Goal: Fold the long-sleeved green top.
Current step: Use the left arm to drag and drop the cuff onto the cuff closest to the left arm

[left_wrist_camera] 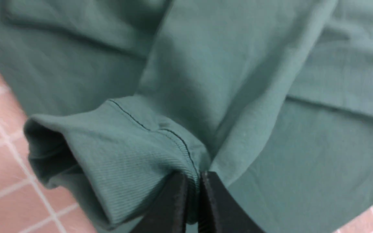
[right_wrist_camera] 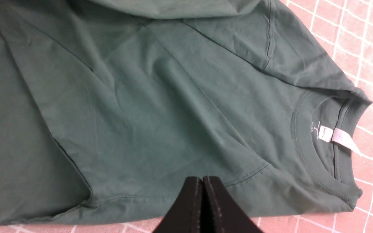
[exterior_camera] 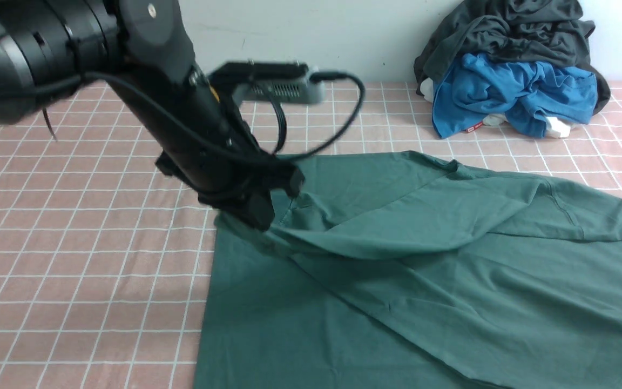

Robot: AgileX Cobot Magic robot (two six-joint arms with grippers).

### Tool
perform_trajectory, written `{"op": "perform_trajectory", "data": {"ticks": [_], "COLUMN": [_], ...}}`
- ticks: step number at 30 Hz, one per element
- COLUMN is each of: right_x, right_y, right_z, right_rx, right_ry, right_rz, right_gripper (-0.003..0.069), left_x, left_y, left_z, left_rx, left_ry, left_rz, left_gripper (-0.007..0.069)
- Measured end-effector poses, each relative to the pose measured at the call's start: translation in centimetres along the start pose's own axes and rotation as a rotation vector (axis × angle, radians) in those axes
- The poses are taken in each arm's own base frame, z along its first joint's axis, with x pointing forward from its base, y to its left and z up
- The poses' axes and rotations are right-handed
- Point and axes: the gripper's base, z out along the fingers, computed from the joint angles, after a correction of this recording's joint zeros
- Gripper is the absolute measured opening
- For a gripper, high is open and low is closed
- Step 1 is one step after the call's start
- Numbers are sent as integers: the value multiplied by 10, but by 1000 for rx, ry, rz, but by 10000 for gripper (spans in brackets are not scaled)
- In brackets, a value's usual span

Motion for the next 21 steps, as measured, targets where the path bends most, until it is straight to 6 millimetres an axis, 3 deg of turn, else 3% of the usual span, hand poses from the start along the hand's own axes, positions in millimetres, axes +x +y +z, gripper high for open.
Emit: {"op": "perform_trajectory", "data": {"ticks": [6, 9, 12, 15, 18, 21], "right_x": [3, 5, 11, 12, 13, 13], "right_y": [0, 2, 5, 6, 8, 15], "right_z": [-3, -3, -3, -3, -5, -8], "right_rx": [-6, -25, -50, -68, -91, -162], "right_ry": [14, 37, 102, 115, 112, 95], "right_rz": [20, 35, 40, 47, 57, 44], "right_gripper": [-18, -18, -1, 43, 87, 177], "left_x": [26, 32, 35, 39, 46, 65], "left_y": [4, 12, 18, 18, 13, -6], "left_z": [43, 59, 72, 74, 71, 66], "left_rx": [-37, -67, -89, -76, -50, -28], "left_ry": [67, 117, 171, 228, 302, 422], "left_rz": [10, 35, 77, 148, 224, 385], "left_gripper": [57, 143, 295, 431, 501, 539]}}
